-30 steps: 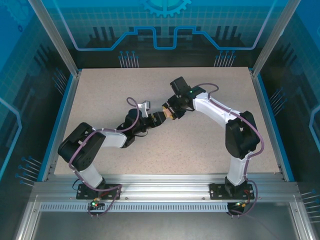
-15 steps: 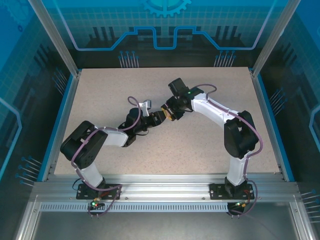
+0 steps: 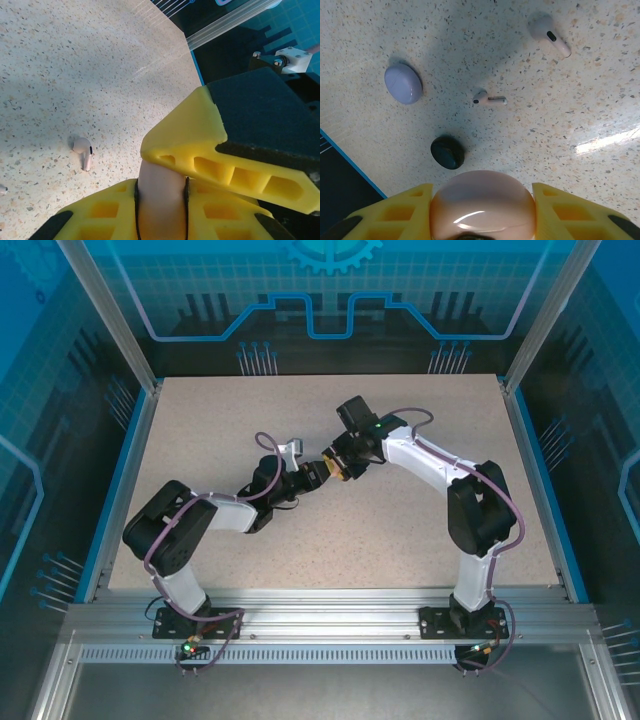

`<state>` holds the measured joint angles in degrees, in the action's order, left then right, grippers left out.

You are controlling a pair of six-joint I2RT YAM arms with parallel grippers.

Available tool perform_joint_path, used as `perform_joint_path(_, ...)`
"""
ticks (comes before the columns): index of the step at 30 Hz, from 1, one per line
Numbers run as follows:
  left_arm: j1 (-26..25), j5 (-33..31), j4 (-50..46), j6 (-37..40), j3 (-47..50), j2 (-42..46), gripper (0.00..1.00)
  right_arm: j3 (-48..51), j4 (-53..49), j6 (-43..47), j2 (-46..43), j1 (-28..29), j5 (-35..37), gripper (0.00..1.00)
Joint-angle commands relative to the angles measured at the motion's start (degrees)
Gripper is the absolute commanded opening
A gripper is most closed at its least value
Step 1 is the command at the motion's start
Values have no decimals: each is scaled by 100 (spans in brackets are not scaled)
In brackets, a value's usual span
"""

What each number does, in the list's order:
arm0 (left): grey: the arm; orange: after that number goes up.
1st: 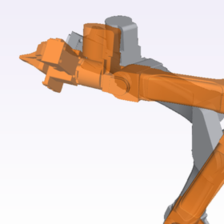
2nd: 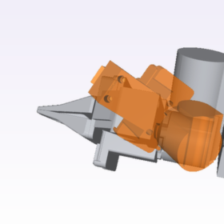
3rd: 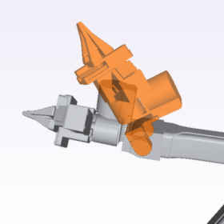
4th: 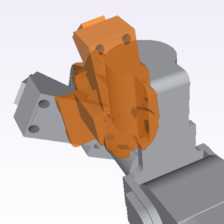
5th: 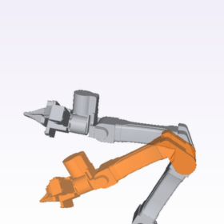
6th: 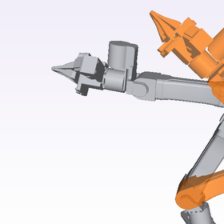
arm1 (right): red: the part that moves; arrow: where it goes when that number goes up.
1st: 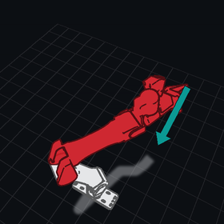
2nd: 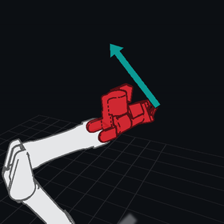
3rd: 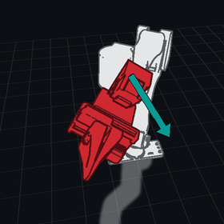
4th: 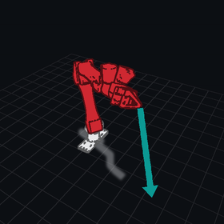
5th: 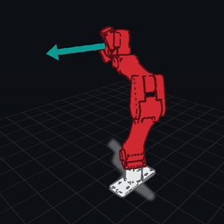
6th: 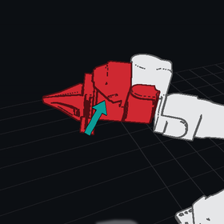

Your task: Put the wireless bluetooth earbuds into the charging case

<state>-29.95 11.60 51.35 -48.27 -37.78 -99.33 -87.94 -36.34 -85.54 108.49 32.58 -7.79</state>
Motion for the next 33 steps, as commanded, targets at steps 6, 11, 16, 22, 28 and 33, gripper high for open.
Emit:
perform_joint_path(6,-32,23,-89,22,-61,94,0,-249,155,46,-74,-61,67,61)
perform_joint_path(11,-16,220,-685,315,-191,463,0,-496,-170,921,-365,-366,400,70)
perform_joint_path(16,113,903,-1283,654,-538,672,0,18,77,2090,-800,-717,169,70)
perform_joint_path(22,396,1989,-2085,1113,-1059,769,0,1370,1395,4263,-1715,-1131,-665,70)
perform_joint_path(28,692,2779,-2584,1295,-1384,815,0,2251,2157,5839,-2406,-1332,-1882,69)
perform_joint_path(33,770,3169,-3113,1562,-1689,854,0,2431,2398,6231,-2369,-1342,-2766,68)
